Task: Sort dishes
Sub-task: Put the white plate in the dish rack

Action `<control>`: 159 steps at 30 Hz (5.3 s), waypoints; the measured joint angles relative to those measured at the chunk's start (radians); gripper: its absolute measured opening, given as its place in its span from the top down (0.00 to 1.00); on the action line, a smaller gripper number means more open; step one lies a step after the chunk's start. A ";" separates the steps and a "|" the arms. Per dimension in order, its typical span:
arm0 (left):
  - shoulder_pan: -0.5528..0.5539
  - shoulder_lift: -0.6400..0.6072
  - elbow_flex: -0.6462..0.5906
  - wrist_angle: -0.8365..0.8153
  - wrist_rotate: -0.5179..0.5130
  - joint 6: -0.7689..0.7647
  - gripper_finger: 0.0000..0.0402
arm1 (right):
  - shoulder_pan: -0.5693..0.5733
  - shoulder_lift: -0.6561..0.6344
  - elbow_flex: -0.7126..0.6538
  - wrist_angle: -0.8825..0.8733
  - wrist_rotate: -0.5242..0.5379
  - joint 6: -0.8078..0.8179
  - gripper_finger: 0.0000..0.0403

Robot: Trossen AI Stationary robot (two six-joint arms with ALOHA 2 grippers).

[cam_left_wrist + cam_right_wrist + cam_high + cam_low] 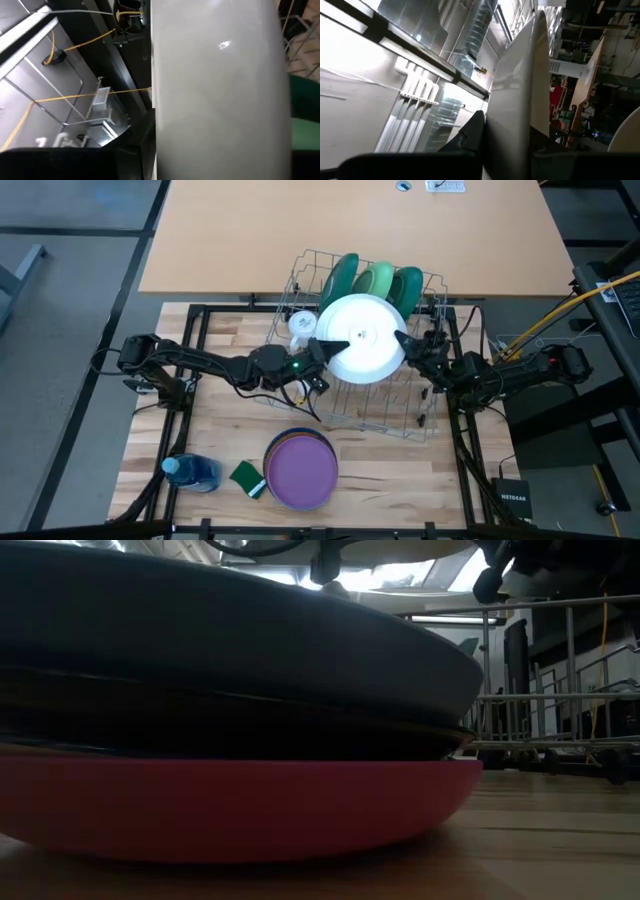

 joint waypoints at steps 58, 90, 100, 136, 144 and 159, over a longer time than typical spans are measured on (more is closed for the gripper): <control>0.089 -0.001 0.003 0.154 -0.073 0.191 0.70 | -0.105 -0.006 -0.001 0.153 -0.009 -0.162 0.87; 0.100 -0.008 0.002 0.170 -0.141 -0.057 0.43 | -0.123 -0.015 -0.002 0.168 -0.097 -0.201 0.89; 0.100 -0.006 0.002 0.169 -0.139 -0.118 0.43 | -0.123 -0.015 -0.002 0.167 -0.078 -0.197 0.89; 0.139 -0.004 0.002 0.189 -0.217 -0.322 0.44 | -0.123 -0.011 -0.001 0.137 -0.052 -0.249 0.89; 0.139 -0.004 0.002 0.161 -0.228 -0.393 0.44 | -0.123 -0.012 -0.001 0.101 -0.056 -0.249 0.89; 0.139 -0.006 0.002 0.289 -0.279 -0.305 0.44 | -0.124 -0.013 -0.001 0.129 -0.031 -0.251 0.89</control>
